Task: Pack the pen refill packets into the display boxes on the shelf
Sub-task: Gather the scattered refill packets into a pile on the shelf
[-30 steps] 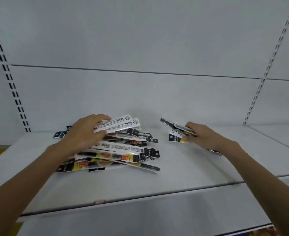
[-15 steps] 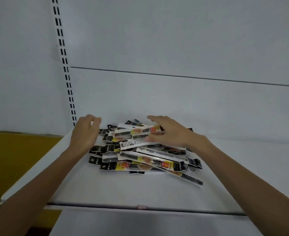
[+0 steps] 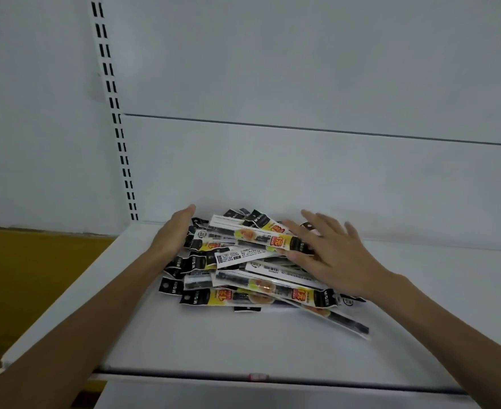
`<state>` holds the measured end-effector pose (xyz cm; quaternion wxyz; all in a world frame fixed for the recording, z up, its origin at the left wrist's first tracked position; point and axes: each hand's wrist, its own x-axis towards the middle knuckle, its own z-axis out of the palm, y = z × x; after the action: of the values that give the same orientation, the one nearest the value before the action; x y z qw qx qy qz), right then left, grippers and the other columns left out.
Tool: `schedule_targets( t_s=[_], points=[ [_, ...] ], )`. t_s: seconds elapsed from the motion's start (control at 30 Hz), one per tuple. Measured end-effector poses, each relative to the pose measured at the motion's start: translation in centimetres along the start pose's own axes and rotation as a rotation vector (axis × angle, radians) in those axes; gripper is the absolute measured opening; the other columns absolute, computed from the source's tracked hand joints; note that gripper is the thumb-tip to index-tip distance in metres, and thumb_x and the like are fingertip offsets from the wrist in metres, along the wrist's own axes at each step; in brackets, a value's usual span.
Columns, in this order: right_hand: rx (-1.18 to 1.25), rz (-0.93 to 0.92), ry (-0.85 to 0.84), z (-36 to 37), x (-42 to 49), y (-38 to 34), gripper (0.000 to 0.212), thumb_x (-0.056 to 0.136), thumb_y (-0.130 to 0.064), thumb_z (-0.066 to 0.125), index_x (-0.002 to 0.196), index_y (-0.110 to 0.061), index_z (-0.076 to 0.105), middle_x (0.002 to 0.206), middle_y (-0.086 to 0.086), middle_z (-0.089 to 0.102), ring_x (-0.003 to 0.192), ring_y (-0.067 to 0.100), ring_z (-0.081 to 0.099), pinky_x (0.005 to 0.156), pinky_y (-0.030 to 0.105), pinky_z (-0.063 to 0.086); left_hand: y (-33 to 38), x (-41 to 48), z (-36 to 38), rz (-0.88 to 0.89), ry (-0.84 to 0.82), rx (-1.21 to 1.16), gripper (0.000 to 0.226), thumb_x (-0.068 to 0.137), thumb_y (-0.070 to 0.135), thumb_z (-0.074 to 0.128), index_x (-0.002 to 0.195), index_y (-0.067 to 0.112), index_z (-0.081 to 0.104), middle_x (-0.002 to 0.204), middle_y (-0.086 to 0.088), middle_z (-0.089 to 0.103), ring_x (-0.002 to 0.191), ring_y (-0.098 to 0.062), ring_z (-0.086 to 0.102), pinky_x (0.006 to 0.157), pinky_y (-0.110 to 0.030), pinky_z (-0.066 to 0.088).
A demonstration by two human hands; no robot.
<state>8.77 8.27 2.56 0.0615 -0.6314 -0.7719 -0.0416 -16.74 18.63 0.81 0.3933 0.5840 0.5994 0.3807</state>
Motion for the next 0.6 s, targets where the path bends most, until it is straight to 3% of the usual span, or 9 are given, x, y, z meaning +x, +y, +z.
schedule_targets(
  t_s=[0.07, 0.2, 0.33, 0.43, 0.53, 0.6],
  points=[
    [0.088, -0.045, -0.098, 1.1, 1.1, -0.5, 0.065, 0.079, -0.073, 0.002, 0.141, -0.053, -0.001, 0.158, -0.011, -0.001, 0.145, 0.018, 0.000, 0.115, 0.056, 0.005, 0.6, 0.1, 0.9, -0.004, -0.082, -0.051, 0.058, 0.094, 0.054, 0.023, 0.141, 0.022, 0.030, 0.147, -0.005, 0.034, 0.132, -0.026, 0.035, 0.103, -0.036, 0.026],
    [0.105, -0.128, -0.075, 1.3, 3.0, -0.4, 0.061, 0.083, -0.069, 0.008, 0.141, -0.053, 0.001, 0.157, -0.011, 0.002, 0.145, 0.015, 0.003, 0.116, 0.054, 0.007, 0.9, 0.1, 1.1, 0.020, -0.158, -0.141, 0.050, 0.094, 0.053, 0.025, 0.126, 0.020, 0.045, 0.134, -0.011, 0.049, 0.121, -0.026, 0.045, 0.106, -0.039, 0.026],
    [0.127, -0.049, 0.210, 0.8, 1.8, 1.6, 0.067, 0.076, -0.079, 0.012, 0.137, -0.055, -0.002, 0.157, -0.002, 0.011, 0.144, 0.020, 0.012, 0.114, 0.054, 0.017, -0.1, 0.5, -0.8, 0.060, -0.049, -0.197, 0.051, 0.094, 0.049, 0.032, 0.135, 0.021, 0.040, 0.143, -0.006, 0.038, 0.128, -0.021, 0.037, 0.107, -0.039, 0.026],
    [0.446, 0.162, 0.294, 0.7, 0.8, 2.4, 0.071, 0.078, -0.071, 0.032, 0.142, -0.049, 0.010, 0.155, -0.005, 0.018, 0.143, 0.016, 0.014, 0.115, 0.042, 0.017, -0.5, 0.0, -1.1, 0.090, -0.039, -0.170, 0.049, 0.093, 0.049, 0.035, 0.136, 0.027, 0.040, 0.145, -0.001, 0.035, 0.130, -0.019, 0.035, 0.107, -0.039, 0.025],
    [0.879, 0.375, 0.269, 1.6, 0.4, 1.8, 0.055, 0.091, -0.059, 0.028, 0.143, -0.042, 0.022, 0.153, -0.010, 0.024, 0.141, 0.011, 0.019, 0.110, 0.031, 0.017, -0.2, -0.6, -0.4, 0.053, -0.030, -0.229, 0.053, 0.092, 0.050, 0.036, 0.138, 0.024, 0.037, 0.147, -0.003, 0.033, 0.133, -0.021, 0.032, 0.108, -0.039, 0.024],
    [1.009, 0.443, 0.252, 2.4, 0.6, 0.8, 0.052, 0.094, -0.057, 0.026, 0.142, -0.039, 0.027, 0.152, -0.012, 0.027, 0.139, 0.012, 0.025, 0.107, 0.029, 0.019, 0.2, -1.1, 0.4, 0.000, -0.009, -0.312, 0.053, 0.092, 0.049, 0.035, 0.137, 0.021, 0.038, 0.142, -0.005, 0.038, 0.126, -0.021, 0.040, 0.100, -0.035, 0.027]
  ],
)
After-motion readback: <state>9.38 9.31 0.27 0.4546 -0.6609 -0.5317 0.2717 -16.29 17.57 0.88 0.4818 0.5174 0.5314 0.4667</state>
